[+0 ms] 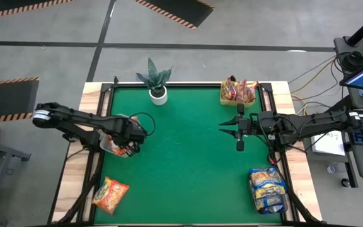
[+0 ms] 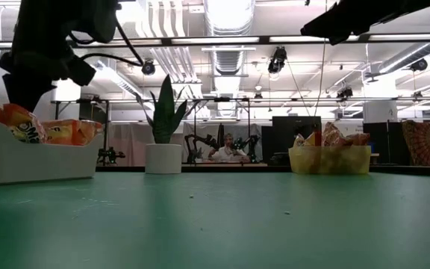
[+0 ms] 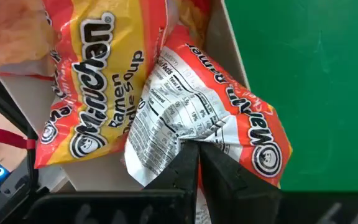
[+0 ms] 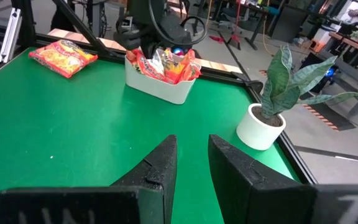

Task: Sort Maruchan noodles
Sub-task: Put the orange noodle pack into the white bin

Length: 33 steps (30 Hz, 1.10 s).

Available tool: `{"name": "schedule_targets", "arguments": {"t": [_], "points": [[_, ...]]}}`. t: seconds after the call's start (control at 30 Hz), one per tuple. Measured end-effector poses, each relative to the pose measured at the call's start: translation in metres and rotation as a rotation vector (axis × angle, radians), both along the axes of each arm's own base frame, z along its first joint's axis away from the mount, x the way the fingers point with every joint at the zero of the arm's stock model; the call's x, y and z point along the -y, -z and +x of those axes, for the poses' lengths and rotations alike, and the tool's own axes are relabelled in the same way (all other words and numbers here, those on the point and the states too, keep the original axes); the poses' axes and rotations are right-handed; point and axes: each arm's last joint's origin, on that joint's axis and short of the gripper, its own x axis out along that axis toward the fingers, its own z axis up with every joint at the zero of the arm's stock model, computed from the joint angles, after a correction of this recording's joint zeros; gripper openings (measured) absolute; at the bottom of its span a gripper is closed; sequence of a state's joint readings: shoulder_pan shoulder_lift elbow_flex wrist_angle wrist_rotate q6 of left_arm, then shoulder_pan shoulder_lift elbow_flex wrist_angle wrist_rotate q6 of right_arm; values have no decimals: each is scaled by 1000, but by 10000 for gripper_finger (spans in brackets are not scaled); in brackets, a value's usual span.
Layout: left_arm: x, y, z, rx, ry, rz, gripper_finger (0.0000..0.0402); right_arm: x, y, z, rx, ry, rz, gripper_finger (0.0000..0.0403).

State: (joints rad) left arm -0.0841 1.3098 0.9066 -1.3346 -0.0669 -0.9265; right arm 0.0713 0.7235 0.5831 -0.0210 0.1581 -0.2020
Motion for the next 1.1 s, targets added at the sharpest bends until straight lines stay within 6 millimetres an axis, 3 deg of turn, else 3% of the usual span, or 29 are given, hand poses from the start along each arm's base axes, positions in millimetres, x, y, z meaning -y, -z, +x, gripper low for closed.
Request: {"name": "schedule_targets", "arguments": {"t": [0.13, 0.37, 0.5, 0.63, 0.8, 0.97, 1.1], "points": [[1, -10, 2, 43, -9, -17, 0, 0, 0, 0, 0, 0, 0, 82], [8, -61, 11, 180, 5, -113, 0, 0, 0, 0, 0, 0, 0, 82], [27, -87, 16, 263, -30, -218, 0, 0, 0, 0, -1, 0, 2, 82], [57, -98, 18, 274, -94, -269, 0, 0, 0, 0, -3, 1, 5, 82], [104, -84, 12, 136, -214, -321, 0, 0, 1, 0, -5, 2, 7, 82], [155, -52, -3, -56, -250, -266, 0, 0, 1, 0, -5, 1, 6, 82], [186, -25, -8, -112, -263, -189, 0, 0, 0, 0, -5, 0, 2, 82]]}}
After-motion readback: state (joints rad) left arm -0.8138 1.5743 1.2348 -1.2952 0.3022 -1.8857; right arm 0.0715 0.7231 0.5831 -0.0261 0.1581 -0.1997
